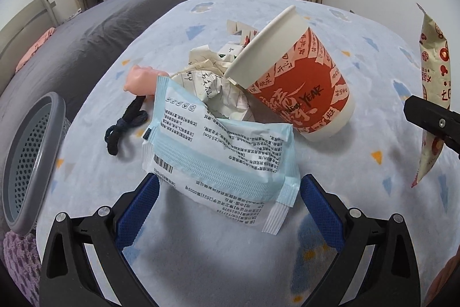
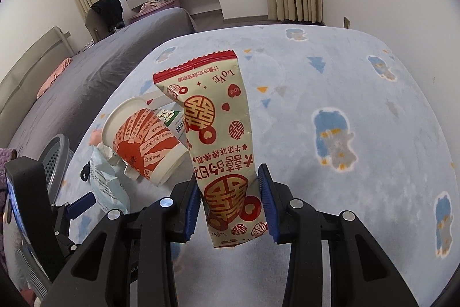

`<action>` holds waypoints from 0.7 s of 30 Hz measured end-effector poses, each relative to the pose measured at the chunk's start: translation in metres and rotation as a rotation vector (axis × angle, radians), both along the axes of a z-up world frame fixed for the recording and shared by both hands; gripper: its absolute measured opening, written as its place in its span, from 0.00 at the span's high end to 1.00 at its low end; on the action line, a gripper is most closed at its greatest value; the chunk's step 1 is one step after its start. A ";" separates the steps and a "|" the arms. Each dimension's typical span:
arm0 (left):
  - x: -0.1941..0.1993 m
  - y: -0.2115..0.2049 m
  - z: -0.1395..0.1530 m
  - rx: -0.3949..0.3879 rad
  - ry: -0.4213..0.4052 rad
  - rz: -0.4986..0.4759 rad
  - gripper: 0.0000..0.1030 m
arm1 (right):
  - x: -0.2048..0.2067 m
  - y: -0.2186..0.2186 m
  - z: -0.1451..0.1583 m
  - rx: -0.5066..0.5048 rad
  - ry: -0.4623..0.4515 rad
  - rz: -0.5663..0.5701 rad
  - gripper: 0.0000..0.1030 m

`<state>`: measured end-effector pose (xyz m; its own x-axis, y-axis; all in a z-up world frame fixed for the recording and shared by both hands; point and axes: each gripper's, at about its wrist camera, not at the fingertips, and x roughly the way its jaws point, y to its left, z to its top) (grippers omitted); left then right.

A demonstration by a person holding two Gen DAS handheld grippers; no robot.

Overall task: Collect trash
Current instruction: 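Grasp the blue wipes packet with the left gripper and lift it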

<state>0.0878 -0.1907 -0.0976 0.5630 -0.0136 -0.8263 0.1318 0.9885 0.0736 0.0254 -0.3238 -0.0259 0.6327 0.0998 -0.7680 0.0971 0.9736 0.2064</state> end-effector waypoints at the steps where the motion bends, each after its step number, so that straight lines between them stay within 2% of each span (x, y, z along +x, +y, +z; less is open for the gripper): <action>1: -0.001 0.001 0.000 0.007 0.001 0.003 0.06 | 0.000 0.000 0.000 0.000 0.002 0.002 0.64; 8: -0.011 0.031 0.002 0.038 0.002 0.022 0.06 | 0.000 0.005 -0.001 -0.007 -0.001 0.015 0.64; 15: -0.023 0.079 0.006 0.070 0.013 0.078 0.06 | 0.000 0.010 -0.003 -0.026 0.006 0.028 0.64; 21: -0.033 0.110 0.015 0.039 0.027 0.109 0.06 | 0.002 0.014 -0.005 -0.041 0.013 0.032 0.64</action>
<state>0.0553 -0.0803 -0.0824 0.5371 0.0791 -0.8398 0.0265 0.9935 0.1105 0.0271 -0.3095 -0.0310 0.6194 0.0877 -0.7801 0.0683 0.9840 0.1648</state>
